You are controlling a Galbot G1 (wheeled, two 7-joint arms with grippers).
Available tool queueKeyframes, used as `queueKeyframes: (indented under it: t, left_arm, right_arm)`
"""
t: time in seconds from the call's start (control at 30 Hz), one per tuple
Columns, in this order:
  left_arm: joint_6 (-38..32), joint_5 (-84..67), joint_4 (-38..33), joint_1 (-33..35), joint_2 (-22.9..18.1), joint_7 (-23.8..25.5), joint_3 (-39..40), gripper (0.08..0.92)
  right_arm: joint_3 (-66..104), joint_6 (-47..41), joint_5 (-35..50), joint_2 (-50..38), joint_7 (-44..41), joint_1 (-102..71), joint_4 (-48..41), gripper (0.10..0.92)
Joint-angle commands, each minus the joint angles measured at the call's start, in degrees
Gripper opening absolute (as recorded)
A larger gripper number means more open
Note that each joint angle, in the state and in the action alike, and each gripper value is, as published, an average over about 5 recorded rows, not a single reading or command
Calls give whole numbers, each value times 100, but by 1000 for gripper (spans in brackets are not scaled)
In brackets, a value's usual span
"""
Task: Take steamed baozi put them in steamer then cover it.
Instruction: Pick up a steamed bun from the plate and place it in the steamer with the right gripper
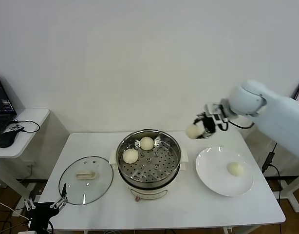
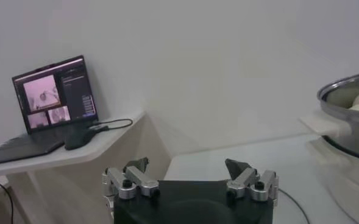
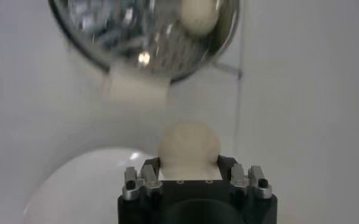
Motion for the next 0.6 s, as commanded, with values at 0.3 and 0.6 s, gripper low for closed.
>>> queueKeyframes:
  t: [0.3,0.6]
  left_arm:
    - [-4,-17,40,-27,-69,-7,-86,823]
    - [-10,-19,78,-74,-164,-8,-68,823]
  right_arm:
    - [-1626,1093,66,1493,274,405,126,611]
    - [-1872,1754,-581,2059,354,217,-101,611]
